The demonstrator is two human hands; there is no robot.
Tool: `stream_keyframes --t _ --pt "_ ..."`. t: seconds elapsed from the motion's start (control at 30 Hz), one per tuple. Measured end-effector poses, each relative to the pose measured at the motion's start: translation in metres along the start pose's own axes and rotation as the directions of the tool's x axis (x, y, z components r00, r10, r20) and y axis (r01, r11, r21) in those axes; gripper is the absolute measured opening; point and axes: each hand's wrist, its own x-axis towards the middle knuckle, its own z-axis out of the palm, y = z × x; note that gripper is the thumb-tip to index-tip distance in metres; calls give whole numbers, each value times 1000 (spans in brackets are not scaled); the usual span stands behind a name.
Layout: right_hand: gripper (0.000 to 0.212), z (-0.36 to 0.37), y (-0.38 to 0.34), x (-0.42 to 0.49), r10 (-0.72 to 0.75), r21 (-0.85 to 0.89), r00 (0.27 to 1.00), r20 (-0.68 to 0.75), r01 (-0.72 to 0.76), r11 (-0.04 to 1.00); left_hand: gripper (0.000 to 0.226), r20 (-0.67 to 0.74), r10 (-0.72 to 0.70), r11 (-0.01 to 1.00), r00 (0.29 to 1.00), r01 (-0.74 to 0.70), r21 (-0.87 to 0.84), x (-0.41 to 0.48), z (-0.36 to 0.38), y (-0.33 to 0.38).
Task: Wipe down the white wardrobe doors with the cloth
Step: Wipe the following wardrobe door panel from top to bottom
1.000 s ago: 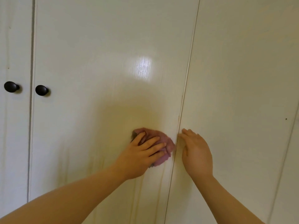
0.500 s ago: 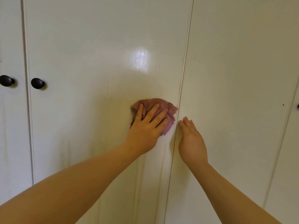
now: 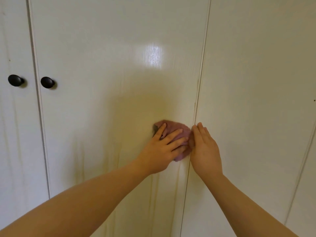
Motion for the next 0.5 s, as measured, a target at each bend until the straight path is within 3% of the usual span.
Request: stream_keyframes --t 0.13,0.27,0.4,0.5 --pt "57 12 4 -1 26 14 994 -109 -25 1000 44 -13 -136 990 991 136 42 6 -6 -13" --pt "66 19 -5 2 69 17 982 -175 -67 998 47 41 -21 999 999 20 30 18 -8 -21" --pt "60 22 -7 -1 124 -53 974 -188 -136 989 47 87 80 995 993 -85 54 -11 -9 -47" --pt "64 23 -14 -2 108 -87 971 -213 -129 988 39 40 66 995 997 -69 71 -58 -14 -74"
